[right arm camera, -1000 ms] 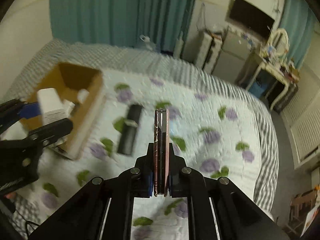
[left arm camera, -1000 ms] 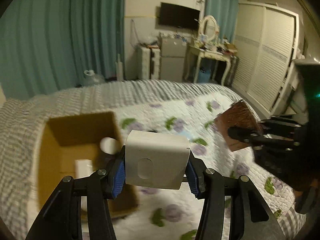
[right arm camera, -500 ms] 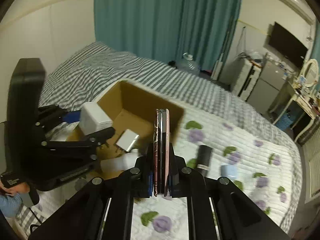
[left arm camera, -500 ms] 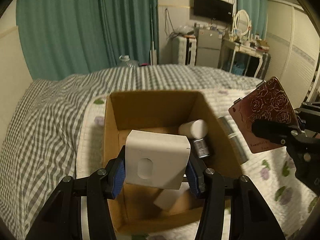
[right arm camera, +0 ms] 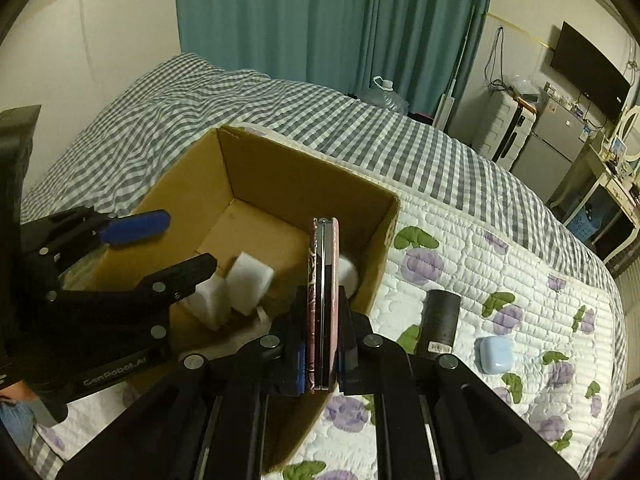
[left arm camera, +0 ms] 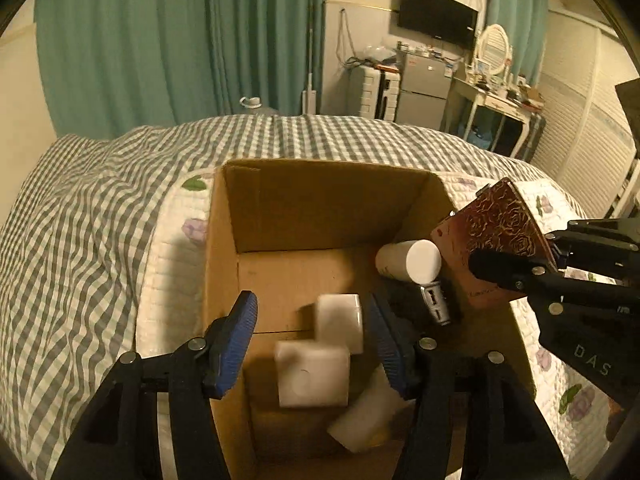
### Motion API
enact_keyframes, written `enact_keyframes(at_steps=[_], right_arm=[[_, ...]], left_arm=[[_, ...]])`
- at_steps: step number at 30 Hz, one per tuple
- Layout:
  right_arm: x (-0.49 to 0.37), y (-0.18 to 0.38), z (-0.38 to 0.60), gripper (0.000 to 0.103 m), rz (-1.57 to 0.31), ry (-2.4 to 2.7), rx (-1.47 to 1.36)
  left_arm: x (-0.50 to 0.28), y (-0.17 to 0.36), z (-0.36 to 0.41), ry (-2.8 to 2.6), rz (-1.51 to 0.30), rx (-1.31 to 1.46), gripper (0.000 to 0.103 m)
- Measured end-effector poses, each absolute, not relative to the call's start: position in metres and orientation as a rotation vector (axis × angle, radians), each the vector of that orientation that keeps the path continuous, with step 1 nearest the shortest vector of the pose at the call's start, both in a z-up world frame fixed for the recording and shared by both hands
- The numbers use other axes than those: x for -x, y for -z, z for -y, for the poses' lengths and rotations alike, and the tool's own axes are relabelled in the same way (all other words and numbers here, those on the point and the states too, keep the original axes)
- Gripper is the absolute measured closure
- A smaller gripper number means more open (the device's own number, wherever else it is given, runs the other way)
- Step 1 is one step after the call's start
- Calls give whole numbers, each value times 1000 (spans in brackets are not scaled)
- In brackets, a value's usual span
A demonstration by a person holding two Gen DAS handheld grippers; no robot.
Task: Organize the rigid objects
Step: 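Lower the cube box and pink case into the box and open both tools, then grasp the black cylindrical bottle with the left tool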
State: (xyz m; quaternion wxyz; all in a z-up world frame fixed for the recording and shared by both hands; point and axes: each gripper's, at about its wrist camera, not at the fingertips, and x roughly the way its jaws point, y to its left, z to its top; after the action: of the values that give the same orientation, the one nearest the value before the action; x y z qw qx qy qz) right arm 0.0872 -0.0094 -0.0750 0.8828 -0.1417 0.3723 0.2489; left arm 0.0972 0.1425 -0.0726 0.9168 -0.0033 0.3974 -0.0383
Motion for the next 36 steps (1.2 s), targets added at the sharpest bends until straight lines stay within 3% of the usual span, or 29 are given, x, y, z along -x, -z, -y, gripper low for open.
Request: enact_keyframes(at_steps=[20, 26, 28, 32, 34, 36], right_arm=[[-144, 83, -22, 91, -838, -544, 148], [-131, 62, 5, 78, -775, -519, 127], [-124, 52, 22, 56, -745, -490, 128], [-107, 35, 66, 47, -701, -418, 145], [-100, 29, 87, 35, -685, -378, 161], [-92, 26, 107, 29, -667, -344, 177]], left_arm=[[-83, 61, -148, 69, -761, -13, 39], [-76, 57, -136, 58, -745, -47, 39], [-74, 54, -128, 50, -749, -63, 39], [-69, 44, -112, 50, -756, -61, 39], [-67, 39, -100, 51, -762, -46, 39], [-65, 35, -86, 69, -768, -33, 39]])
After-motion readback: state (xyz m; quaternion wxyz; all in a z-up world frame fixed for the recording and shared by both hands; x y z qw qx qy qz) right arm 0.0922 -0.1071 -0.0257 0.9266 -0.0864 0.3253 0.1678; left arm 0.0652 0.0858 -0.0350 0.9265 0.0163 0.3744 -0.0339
